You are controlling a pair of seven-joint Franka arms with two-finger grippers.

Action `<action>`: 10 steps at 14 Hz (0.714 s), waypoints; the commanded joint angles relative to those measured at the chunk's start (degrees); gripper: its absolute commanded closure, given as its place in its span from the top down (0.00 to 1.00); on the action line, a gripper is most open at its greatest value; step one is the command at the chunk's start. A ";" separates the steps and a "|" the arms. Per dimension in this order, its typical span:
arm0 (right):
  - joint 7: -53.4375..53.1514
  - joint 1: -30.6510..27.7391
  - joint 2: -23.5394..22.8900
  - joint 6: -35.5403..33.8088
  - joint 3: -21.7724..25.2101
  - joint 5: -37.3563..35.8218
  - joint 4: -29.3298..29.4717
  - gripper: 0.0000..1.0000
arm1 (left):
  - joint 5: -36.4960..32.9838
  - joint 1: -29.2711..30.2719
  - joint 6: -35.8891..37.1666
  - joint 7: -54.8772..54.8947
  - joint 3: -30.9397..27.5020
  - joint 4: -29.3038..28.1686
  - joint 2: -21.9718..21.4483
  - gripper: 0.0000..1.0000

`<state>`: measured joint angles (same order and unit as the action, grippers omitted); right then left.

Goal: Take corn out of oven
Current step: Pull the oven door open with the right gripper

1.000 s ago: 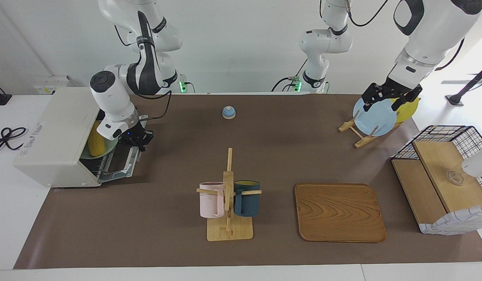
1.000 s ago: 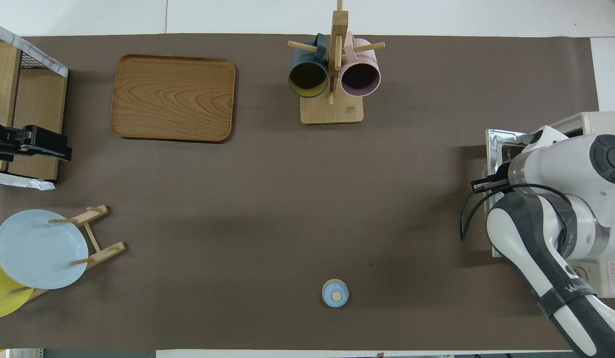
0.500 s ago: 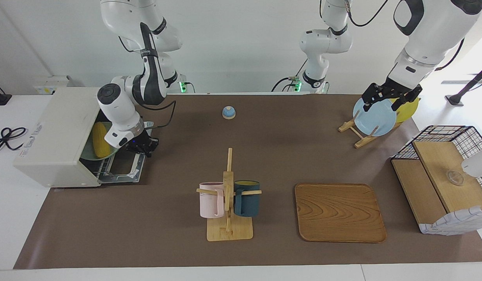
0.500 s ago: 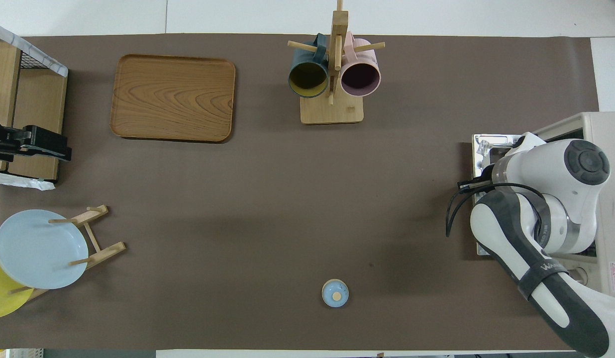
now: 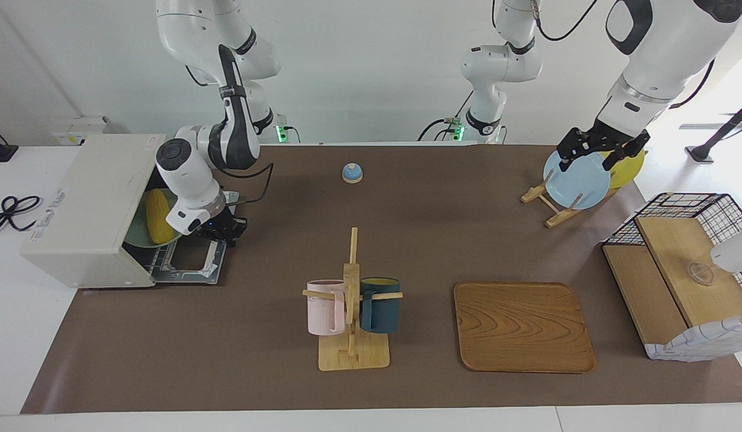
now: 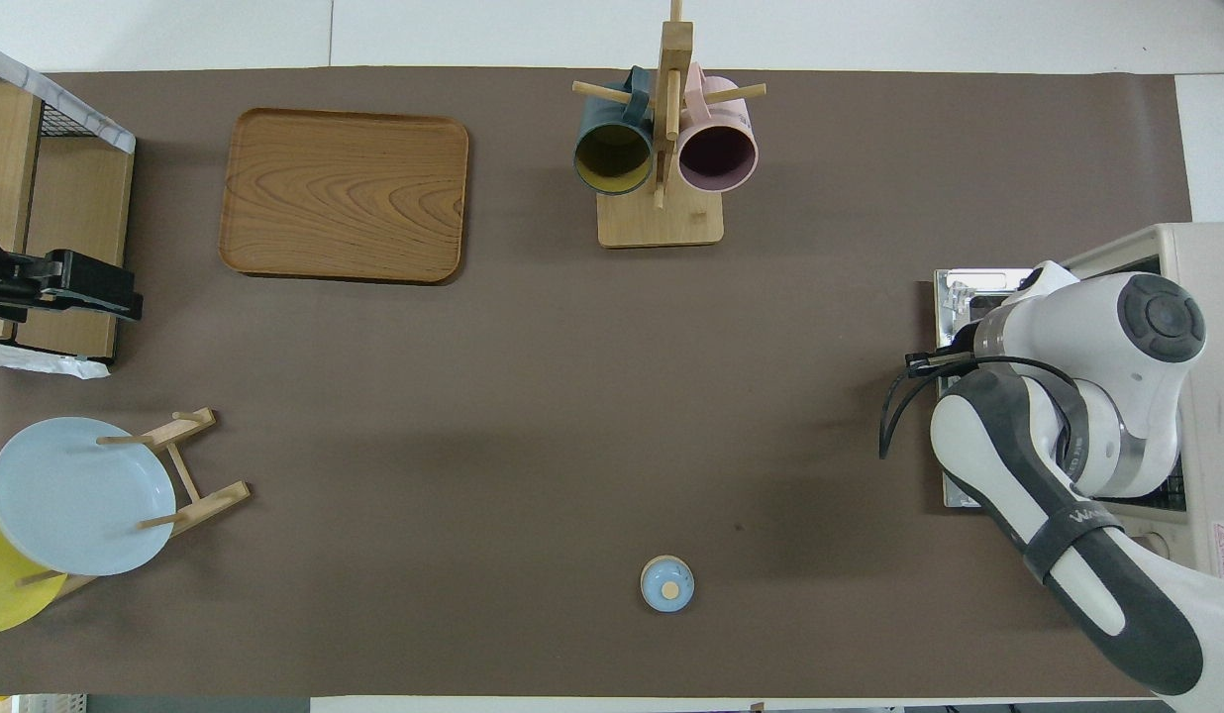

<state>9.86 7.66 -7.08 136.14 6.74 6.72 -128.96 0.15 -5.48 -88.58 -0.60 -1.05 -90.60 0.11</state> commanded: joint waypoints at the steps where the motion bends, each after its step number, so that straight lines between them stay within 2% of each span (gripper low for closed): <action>1: -0.98 2.09 1.89 -7.18 0.82 1.63 5.11 0.18 | -0.06 0.55 -0.71 0.42 0.26 -2.13 -1.78 1.00; 2: -1.07 2.01 3.46 -9.56 0.82 1.54 6.08 0.23 | -0.06 0.55 -0.80 0.51 0.26 -2.13 -1.78 1.00; 4: -1.16 0.69 6.80 -15.61 1.34 1.46 6.80 0.28 | -0.06 0.47 -1.07 0.51 0.26 -2.13 -1.78 1.00; 7: -1.52 -6.67 10.85 -24.59 1.44 0.49 6.36 0.50 | -0.06 0.03 -1.15 0.42 0.26 -2.13 -1.78 1.00; 8: -1.34 -8.18 10.95 -24.96 1.52 -0.12 6.27 0.50 | -0.06 0.03 -1.15 0.51 0.18 -2.13 -1.78 1.00; 10: -1.69 -10.47 11.82 -24.61 1.44 -0.83 4.26 0.44 | -0.06 0.03 -1.15 0.51 0.26 -2.21 -1.78 1.00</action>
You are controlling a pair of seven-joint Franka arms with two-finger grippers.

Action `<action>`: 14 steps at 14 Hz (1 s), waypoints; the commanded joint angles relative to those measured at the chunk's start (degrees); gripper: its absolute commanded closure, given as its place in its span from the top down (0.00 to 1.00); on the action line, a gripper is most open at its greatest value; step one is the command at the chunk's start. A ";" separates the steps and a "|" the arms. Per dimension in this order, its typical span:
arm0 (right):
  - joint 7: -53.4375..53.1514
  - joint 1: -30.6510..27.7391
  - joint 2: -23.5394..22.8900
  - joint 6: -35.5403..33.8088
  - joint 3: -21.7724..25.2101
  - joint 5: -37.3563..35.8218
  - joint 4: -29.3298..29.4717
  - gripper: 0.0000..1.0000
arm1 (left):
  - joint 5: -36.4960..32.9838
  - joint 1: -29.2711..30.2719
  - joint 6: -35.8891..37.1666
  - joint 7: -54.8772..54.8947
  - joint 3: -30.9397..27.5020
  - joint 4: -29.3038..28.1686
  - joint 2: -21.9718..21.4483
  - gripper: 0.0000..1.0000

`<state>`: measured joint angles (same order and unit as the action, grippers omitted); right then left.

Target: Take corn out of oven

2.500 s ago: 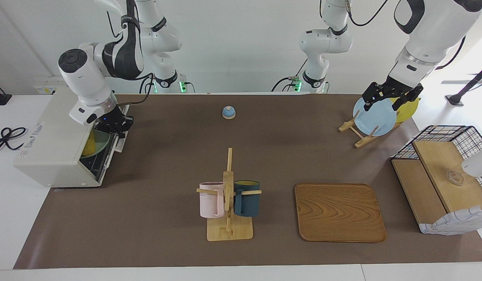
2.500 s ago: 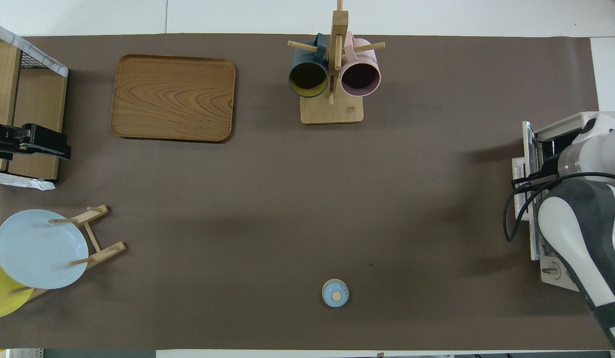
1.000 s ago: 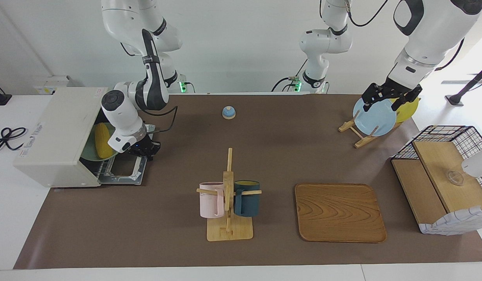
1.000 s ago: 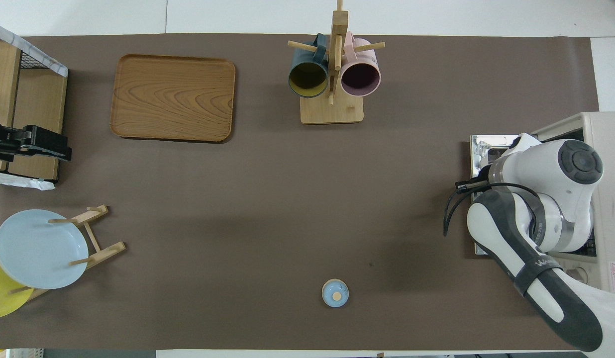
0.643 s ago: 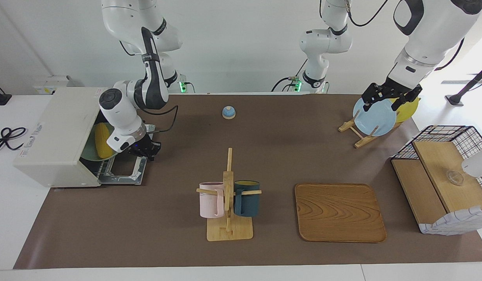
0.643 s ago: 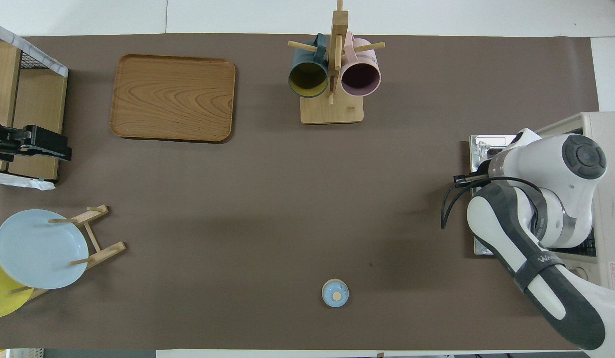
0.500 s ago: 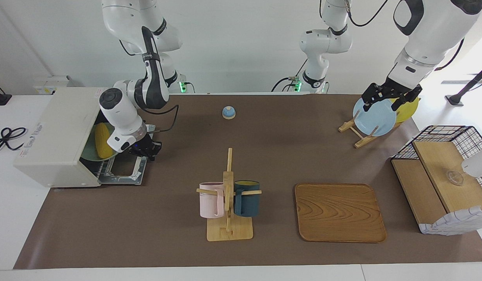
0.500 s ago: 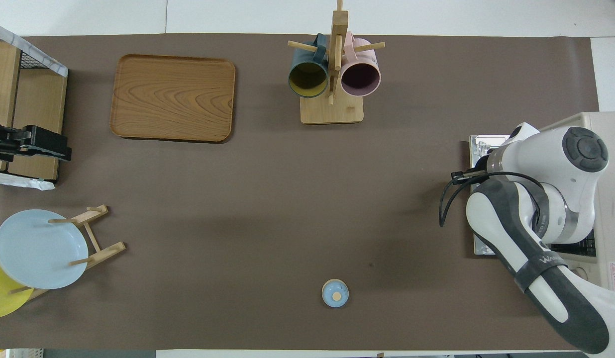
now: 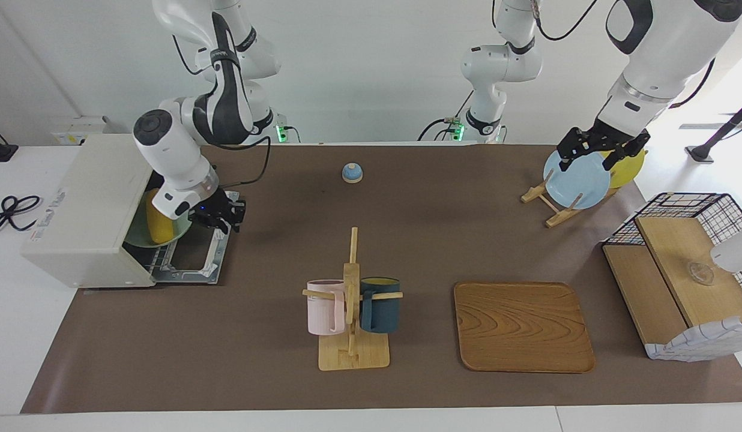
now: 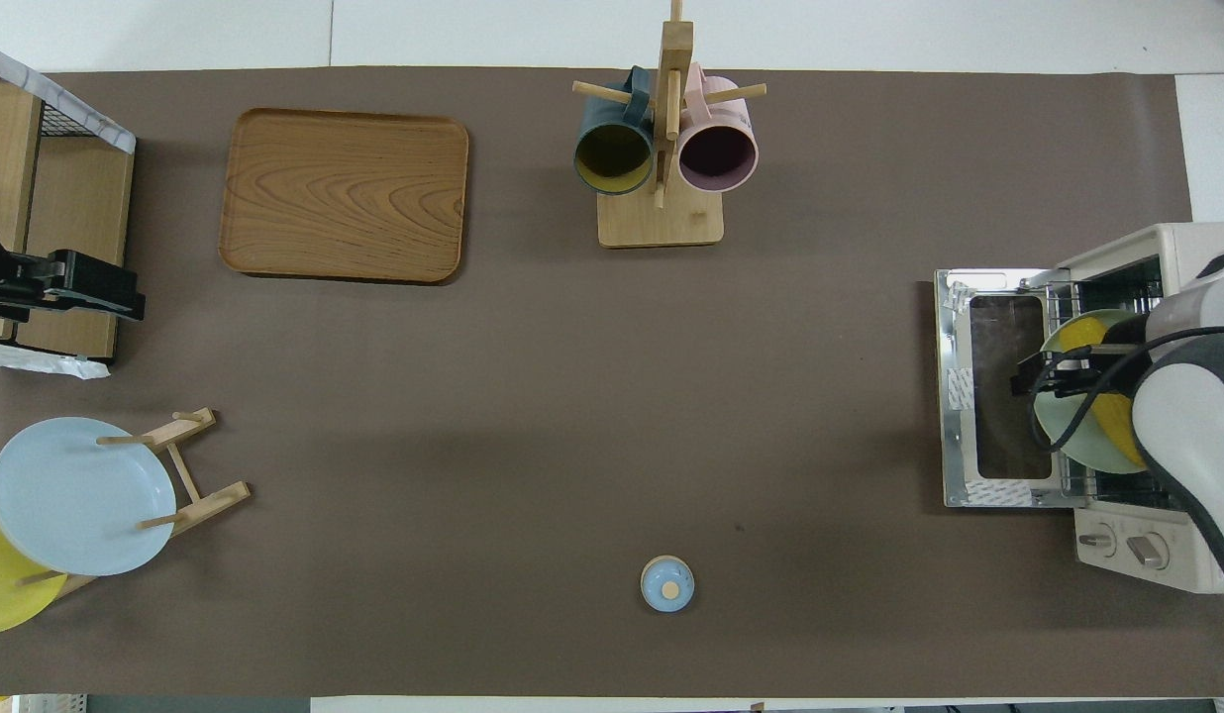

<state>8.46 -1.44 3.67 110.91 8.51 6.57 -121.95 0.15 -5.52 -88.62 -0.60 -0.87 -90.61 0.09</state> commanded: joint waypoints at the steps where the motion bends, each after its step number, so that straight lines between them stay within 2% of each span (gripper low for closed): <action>1: -0.72 -1.29 1.95 1.23 -0.42 -0.68 -4.59 0.40 | -0.06 0.07 -1.12 0.42 0.08 -2.21 -1.76 1.00; 4: -4.51 1.95 2.48 3.08 -0.86 -1.11 -6.19 0.40 | -0.06 0.16 -1.12 0.42 0.08 -2.21 -1.76 1.00; 9: -1.00 2.40 2.31 6.07 -0.95 -9.72 -7.34 0.40 | -0.06 -0.01 -1.03 0.42 0.08 -2.21 -1.76 1.00; 14: -0.90 1.79 1.95 10.11 -0.86 -10.17 -9.79 0.40 | -0.06 -0.10 -1.03 0.42 0.08 -2.21 -1.76 1.00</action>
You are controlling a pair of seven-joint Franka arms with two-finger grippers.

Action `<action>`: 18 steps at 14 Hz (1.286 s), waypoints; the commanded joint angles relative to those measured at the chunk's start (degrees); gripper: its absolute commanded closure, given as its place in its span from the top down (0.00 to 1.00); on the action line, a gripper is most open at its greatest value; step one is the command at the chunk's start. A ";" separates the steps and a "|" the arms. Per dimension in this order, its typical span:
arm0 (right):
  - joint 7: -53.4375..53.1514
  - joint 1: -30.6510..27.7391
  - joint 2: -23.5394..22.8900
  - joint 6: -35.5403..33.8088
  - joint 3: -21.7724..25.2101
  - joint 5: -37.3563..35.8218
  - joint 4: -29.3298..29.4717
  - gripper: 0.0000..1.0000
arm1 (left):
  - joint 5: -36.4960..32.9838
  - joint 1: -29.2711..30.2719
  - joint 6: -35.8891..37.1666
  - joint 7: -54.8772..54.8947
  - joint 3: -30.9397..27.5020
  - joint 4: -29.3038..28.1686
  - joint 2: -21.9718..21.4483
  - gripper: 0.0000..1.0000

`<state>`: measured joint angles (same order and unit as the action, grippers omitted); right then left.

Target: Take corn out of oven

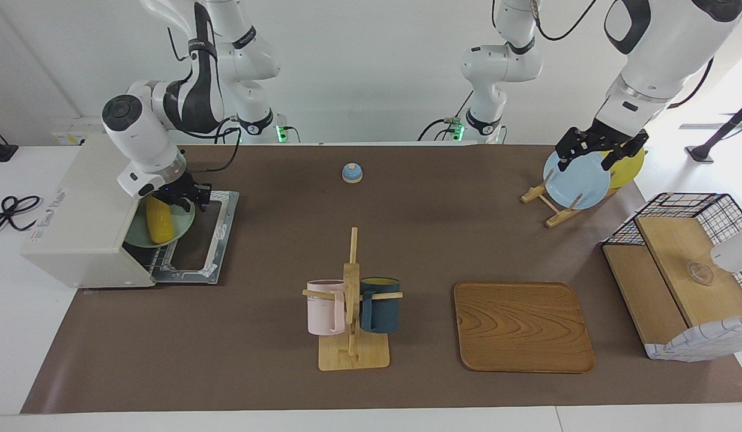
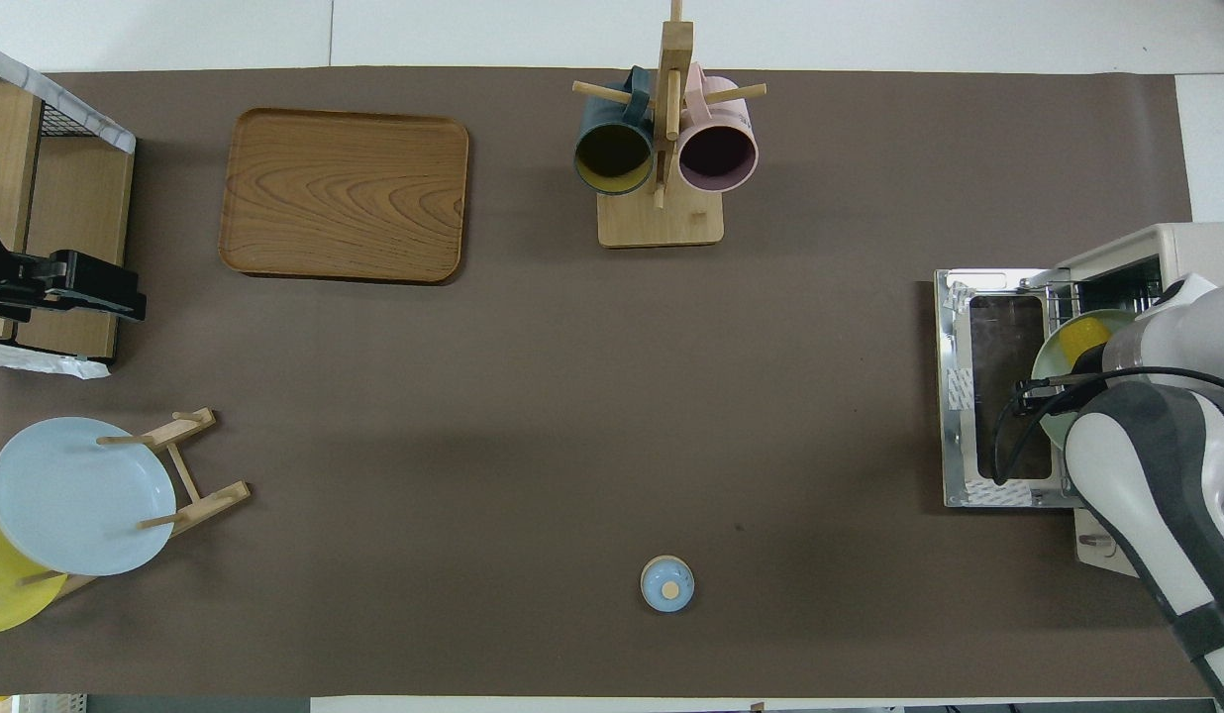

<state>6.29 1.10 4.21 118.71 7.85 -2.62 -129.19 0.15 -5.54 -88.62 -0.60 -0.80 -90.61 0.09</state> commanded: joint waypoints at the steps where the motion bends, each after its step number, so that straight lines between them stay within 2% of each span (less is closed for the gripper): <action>1: 1.44 -0.67 1.33 2.57 -0.21 -1.16 -2.91 0.40 | -0.06 -0.09 -1.03 0.42 0.01 -2.20 -1.76 1.00; 6: 1.97 -1.10 0.63 5.82 -0.21 -3.17 -4.58 0.40 | -0.06 -0.17 -1.03 0.42 0.01 -2.38 -1.85 1.00; 10: 1.88 -1.37 0.71 5.74 -0.21 -3.71 -4.93 0.15 | -0.06 -0.17 -1.12 0.42 0.01 -2.73 -2.20 1.00; 11: 1.88 -1.28 0.80 5.74 -0.21 -4.40 -5.02 0.00 | -0.06 -0.17 -1.03 0.42 0.01 -2.82 -2.20 1.00; 15: 1.97 1.26 0.36 4.25 -0.30 -7.66 -3.19 0.00 | -0.06 -0.09 -1.12 0.51 0.01 -2.91 -2.20 1.00; 18: 1.27 6.17 -2.70 -4.42 -0.30 -7.75 5.76 0.00 | -0.06 0.00 -1.12 0.51 0.01 -2.99 -2.29 1.00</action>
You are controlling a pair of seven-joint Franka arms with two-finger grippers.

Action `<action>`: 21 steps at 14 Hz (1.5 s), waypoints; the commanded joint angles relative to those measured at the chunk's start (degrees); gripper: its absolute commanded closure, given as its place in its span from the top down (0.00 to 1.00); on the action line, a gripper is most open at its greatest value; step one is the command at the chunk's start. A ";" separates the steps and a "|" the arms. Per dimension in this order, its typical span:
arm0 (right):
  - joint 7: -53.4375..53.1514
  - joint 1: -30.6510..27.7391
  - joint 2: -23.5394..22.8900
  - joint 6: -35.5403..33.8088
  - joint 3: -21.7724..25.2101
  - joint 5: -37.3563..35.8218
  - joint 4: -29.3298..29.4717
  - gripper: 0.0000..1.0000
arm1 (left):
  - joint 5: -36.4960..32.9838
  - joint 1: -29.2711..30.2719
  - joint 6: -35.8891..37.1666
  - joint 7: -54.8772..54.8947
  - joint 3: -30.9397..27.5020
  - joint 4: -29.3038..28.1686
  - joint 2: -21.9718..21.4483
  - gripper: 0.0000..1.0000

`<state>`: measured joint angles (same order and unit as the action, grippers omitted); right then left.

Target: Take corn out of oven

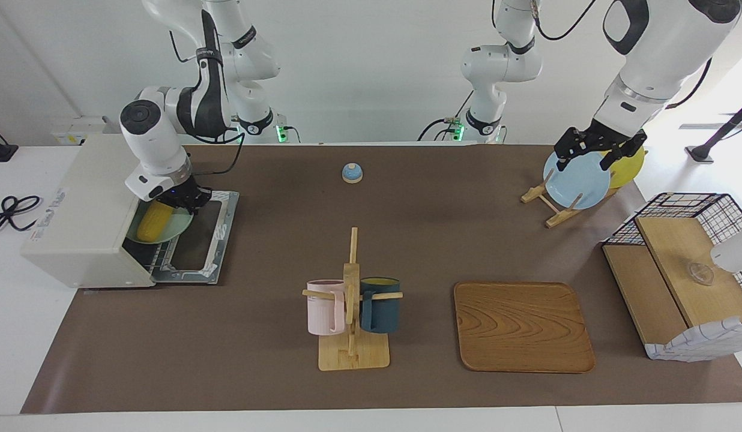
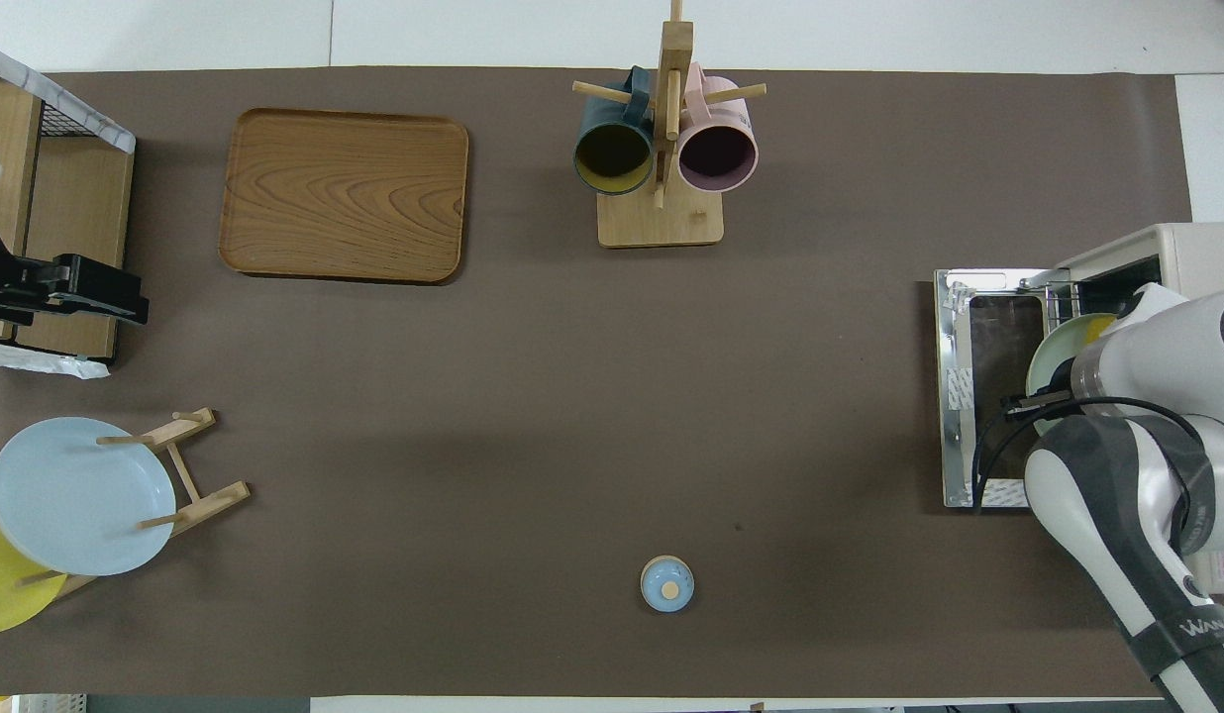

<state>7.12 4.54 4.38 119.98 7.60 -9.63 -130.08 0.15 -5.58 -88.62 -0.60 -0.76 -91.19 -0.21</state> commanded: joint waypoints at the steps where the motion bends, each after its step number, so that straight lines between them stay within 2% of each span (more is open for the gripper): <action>1: -0.43 4.93 -4.11 -8.94 -0.04 -0.74 10.42 0.00 | -0.06 0.13 -1.12 0.51 -0.04 -2.42 -1.99 1.00; 4: -7.27 11.26 -6.58 -14.32 -0.13 -0.30 17.83 0.00 | -0.06 0.22 -1.21 0.51 -0.04 -2.42 -1.99 1.00; 6: -15.78 17.14 -7.54 -14.51 -0.13 0.49 19.07 0.00 | -0.06 0.39 -1.21 0.51 -0.04 -2.42 -1.99 1.00; 12: -35.65 32.08 -15.35 -13.28 -0.13 6.71 27.24 0.00 | -0.06 0.57 -2.00 0.60 -0.04 -2.50 -1.99 1.00; 14: -46.10 37.71 -20.79 -10.04 -0.13 8.48 29.61 0.00 | -0.06 0.57 -2.00 0.60 -0.04 -2.85 -1.99 1.00; 16: -50.00 39.75 -24.67 -4.60 -0.22 8.66 29.62 0.00 | -0.06 0.57 -2.44 0.60 -0.04 -3.38 -2.42 1.00; 18: -50.89 41.16 -26.88 -0.73 -0.65 8.84 29.01 0.00 | -0.06 0.66 -2.44 0.68 -0.04 -3.38 -2.43 1.00; 21: -53.00 41.26 -27.67 4.03 -0.66 17.26 28.04 0.00 | -0.06 0.66 -2.44 0.60 -0.04 -3.38 -2.43 1.00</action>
<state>-44.74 46.25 -23.35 122.71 7.09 3.36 -102.61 0.15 -5.48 -89.38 -0.60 -0.97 -92.02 -0.69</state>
